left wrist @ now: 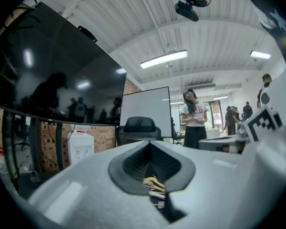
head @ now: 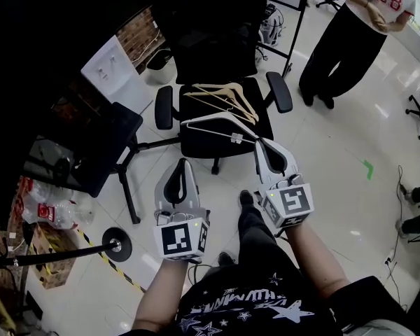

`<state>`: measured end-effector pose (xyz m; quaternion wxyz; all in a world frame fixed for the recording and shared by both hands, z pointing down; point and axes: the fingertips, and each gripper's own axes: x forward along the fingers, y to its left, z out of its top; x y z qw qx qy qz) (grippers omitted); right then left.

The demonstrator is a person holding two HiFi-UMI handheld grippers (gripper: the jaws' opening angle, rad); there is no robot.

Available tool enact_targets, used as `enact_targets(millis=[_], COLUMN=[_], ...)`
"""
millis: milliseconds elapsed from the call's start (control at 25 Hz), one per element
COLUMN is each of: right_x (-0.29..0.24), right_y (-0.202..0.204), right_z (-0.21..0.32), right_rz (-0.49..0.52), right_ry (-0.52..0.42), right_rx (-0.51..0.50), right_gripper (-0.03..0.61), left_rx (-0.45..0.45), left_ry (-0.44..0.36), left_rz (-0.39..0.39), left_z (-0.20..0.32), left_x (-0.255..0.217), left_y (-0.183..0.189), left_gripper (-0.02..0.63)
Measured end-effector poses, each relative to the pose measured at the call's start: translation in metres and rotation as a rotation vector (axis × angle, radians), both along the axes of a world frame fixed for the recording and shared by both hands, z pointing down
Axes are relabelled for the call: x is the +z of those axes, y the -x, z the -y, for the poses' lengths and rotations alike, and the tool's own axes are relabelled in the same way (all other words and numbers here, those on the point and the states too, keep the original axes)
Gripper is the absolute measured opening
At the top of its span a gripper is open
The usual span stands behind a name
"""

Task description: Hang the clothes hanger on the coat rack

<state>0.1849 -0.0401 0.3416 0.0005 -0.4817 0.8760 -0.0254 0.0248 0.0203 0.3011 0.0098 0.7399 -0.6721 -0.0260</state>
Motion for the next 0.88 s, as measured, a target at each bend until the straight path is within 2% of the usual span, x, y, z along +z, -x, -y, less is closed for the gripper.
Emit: enact_targets(millis=[120, 240, 400, 560, 720, 880], right_x=[0.012, 0.021, 0.033, 0.050, 0.067, 0.104], right_y=[-0.006, -0.005, -0.001, 0.006, 0.013, 0.014], right_z=[0.043, 0.078, 0.121, 0.150, 0.169, 0.183], right_rz=[-0.011, -0.049, -0.053, -0.069, -0.084, -0.122], right_ry=[0.002, 0.000, 0.019, 0.046, 0.074, 0.133], right_rx=[-0.006, -0.059, -0.125, -0.168, -0.172, -0.140], right_gripper=[0.006, 0.006, 0.006, 0.006, 0.006, 0.006], left_rx=[0.003, 0.004, -0.031, -0.078, -0.075, -0.035], left_ry=[-0.002, 0.018, 0.035, 0.068, 0.078, 0.122], left_rz=[0.004, 0.005, 0.031, 0.026, 0.047, 0.037], left_z=[0.038, 0.072, 0.114, 0.150, 0.178, 0.199], left_x=[0.007, 0.021, 0.034, 0.047, 0.057, 0.092], left_y=[-0.005, -0.011, -0.012, -0.008, -0.008, -0.008], left_gripper=[0.005, 0.005, 0.005, 0.005, 0.005, 0.005])
